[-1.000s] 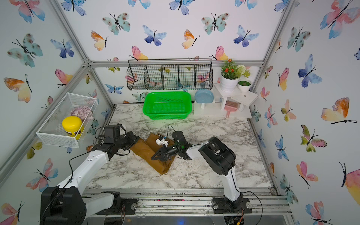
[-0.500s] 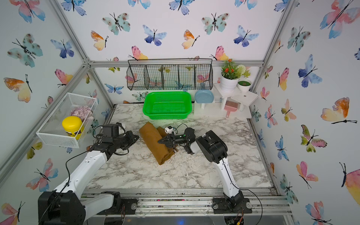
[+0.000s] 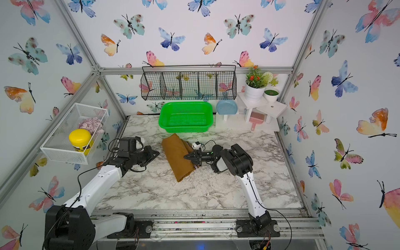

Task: Roll up the long pants
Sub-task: Roll the long pant at the center of the board.

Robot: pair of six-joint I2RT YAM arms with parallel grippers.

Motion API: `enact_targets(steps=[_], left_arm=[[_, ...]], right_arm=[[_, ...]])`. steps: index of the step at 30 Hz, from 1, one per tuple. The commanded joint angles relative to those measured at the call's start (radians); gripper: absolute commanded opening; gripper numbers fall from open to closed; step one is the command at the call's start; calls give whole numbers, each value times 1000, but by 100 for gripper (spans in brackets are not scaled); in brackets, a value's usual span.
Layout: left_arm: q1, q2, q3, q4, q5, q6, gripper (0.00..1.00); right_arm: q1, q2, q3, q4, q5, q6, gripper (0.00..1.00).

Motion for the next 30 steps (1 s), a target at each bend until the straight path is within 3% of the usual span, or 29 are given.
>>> enact_targets(steps=[1, 11, 26, 30], left_arm=[[-54, 28, 42, 37, -22, -18, 0], [-171, 224, 161, 144, -60, -53, 0], [-209, 567, 267, 324, -87, -65, 0], [-210, 650, 268, 334, -88, -66, 0]], right_arm=[[-32, 31, -13, 68, 26, -24, 14], [-54, -5, 12, -255, 5, -301, 14], [-76, 46, 31, -201, -15, -254, 14], [-82, 7, 19, -225, -19, -266, 19]])
